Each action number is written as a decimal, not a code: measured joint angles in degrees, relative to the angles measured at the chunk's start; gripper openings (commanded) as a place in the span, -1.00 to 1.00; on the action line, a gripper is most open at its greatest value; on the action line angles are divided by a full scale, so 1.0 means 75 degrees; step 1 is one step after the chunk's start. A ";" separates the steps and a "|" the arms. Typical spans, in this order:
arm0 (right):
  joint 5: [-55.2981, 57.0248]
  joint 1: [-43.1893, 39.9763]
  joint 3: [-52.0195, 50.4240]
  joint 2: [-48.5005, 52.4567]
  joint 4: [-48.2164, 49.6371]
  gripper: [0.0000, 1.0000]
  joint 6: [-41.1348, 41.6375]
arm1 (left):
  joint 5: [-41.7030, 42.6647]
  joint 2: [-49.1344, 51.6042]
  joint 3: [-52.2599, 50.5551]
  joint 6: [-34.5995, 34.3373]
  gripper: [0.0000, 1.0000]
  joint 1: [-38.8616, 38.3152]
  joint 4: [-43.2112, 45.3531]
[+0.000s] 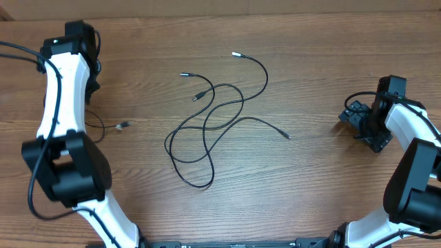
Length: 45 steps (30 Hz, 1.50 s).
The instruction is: Untangle cables
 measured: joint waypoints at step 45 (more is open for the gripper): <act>0.0000 0.0000 0.0000 0.0000 -0.0003 1.00 -0.0003 | 0.3526 0.1183 -0.1754 0.2270 -0.70 0.1215 0.2742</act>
